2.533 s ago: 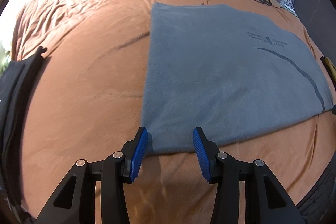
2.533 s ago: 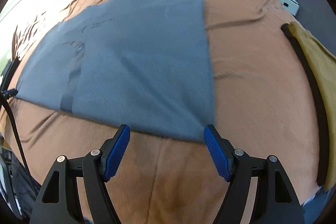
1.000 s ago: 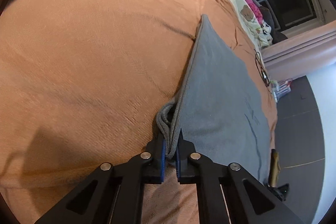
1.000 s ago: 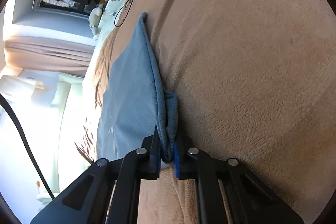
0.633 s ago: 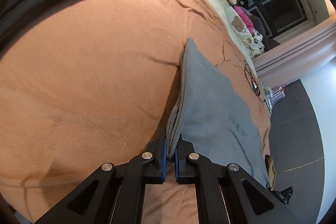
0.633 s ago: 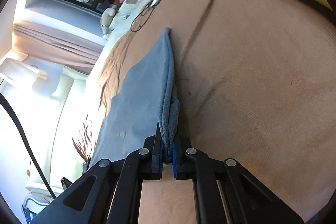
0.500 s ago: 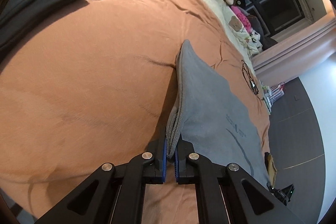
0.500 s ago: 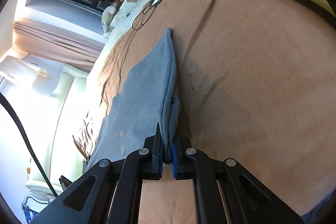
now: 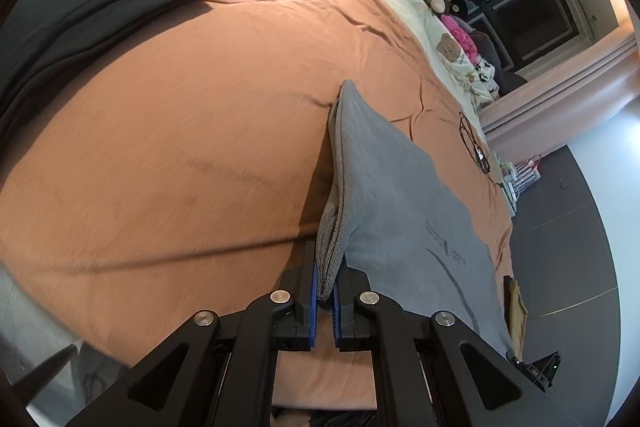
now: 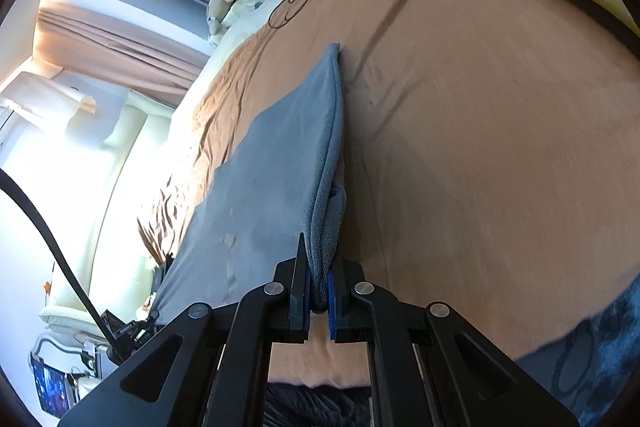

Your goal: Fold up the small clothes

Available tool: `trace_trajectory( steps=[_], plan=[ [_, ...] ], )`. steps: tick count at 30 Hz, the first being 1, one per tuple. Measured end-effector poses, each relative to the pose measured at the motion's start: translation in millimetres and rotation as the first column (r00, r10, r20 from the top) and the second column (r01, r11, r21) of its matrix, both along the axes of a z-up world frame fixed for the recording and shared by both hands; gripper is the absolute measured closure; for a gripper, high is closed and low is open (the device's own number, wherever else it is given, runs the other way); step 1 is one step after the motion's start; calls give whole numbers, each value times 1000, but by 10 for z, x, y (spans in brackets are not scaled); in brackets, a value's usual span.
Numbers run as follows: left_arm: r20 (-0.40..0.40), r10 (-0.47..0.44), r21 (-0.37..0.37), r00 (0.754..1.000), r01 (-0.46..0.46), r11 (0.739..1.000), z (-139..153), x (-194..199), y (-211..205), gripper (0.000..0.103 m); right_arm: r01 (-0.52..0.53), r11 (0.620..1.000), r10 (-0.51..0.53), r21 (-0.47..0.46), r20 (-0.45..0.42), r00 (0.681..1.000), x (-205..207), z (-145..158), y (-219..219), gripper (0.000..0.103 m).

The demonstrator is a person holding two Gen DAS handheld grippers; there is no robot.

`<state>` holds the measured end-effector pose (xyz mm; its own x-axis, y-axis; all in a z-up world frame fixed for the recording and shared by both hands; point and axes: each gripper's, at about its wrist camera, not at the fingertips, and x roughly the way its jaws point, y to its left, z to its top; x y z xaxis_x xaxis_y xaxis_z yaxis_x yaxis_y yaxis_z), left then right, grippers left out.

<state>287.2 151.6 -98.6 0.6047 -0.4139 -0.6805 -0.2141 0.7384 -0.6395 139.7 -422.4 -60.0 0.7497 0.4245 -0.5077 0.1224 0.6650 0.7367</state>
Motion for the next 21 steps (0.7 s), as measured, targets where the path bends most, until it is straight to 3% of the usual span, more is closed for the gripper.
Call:
trace_trajectory(
  steps=[8,12,16,17,18,19,21],
  plan=[
    [-18,2,-2,1000,-2,1000,-64,-383,25,98,-12,1000,12,-10,-7,1000,-190,27,-36,100],
    [-30,-12,-4,999,12,1000,-201,-460,34,98,-26,998,25,-59,-12,1000,-207,33,-17,100],
    [-68,-33,-28,997,31,999,-403,-416,20,95,-20,988,8,-156,-76,997,-95,51,32,94],
    [-78,-37,-21,996,36,999,-445,-395,24,91,-13,981,-3,-191,-84,996,-77,77,45,93],
    [-80,-44,-19,996,43,999,-466,-392,19,81,-6,975,-14,-222,-85,996,-65,120,50,88],
    [-73,-50,-23,996,48,999,-485,-388,28,73,-1,971,-19,-240,-83,996,-59,161,50,78],
    [-48,-52,-42,998,50,998,-498,-400,42,46,19,960,-39,-279,-67,997,-62,276,65,63]
  ],
)
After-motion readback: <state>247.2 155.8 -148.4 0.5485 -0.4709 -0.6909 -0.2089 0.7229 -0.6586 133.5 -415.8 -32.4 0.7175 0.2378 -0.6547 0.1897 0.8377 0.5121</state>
